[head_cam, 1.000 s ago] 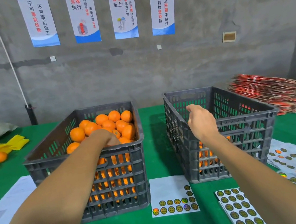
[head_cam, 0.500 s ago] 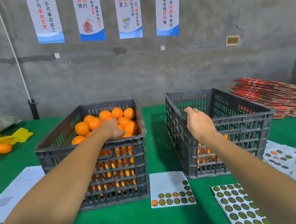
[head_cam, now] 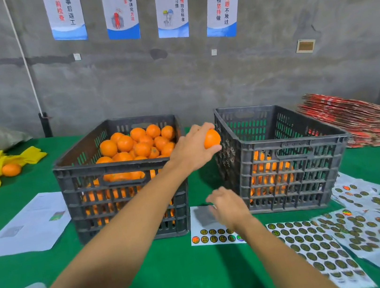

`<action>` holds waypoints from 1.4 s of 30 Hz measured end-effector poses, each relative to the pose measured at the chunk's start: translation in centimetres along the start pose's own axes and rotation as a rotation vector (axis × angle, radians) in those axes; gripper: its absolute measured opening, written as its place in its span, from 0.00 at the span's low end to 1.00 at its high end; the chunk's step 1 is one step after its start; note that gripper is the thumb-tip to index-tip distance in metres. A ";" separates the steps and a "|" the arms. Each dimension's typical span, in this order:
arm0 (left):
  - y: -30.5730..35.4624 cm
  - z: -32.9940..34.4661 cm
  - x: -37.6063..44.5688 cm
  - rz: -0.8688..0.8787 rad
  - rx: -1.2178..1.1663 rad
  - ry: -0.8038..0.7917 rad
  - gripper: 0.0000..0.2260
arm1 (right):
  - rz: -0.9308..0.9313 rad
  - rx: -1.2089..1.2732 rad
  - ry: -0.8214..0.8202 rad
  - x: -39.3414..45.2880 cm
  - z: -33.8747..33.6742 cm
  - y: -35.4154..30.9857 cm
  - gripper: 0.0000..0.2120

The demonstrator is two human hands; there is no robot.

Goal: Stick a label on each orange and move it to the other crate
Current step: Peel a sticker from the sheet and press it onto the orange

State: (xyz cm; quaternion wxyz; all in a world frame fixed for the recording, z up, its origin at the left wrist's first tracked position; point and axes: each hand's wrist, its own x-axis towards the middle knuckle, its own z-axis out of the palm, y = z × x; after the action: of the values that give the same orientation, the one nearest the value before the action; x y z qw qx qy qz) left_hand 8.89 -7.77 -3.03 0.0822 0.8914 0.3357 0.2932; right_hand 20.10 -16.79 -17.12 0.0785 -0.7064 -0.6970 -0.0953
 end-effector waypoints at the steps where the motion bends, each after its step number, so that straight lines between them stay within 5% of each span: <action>1: 0.0 0.3 -0.2 0.013 0.111 -0.007 0.27 | 0.070 0.114 -0.059 -0.4 1.1 -0.3 0.13; 6: 0.1 0.5 -0.3 -0.026 0.230 0.002 0.27 | 0.183 0.432 -0.165 -2.0 5.8 -1.3 0.19; 11: 0.2 0.7 -0.4 -0.026 0.255 0.015 0.28 | 0.220 0.574 -0.068 -3.3 8.7 -0.9 0.23; 19: 0.2 0.5 -0.5 -0.032 0.200 0.016 0.28 | 0.257 0.635 -0.019 -3.2 9.1 -0.6 0.11; 29: 0.0 0.3 -0.5 -0.041 0.106 0.018 0.28 | 0.480 1.134 -0.120 -2.2 8.1 -0.8 0.03; 42: 0.1 -0.3 -1.0 -0.050 -0.017 0.026 0.28 | 0.511 1.106 -0.123 -1.7 8.0 -1.1 0.05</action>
State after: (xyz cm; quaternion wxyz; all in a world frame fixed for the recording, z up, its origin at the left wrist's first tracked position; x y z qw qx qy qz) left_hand 8.13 -8.49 -3.21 0.0926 0.8781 0.3563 0.3056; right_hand 19.14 -16.49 -25.36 0.4136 -0.7100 -0.4548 0.3434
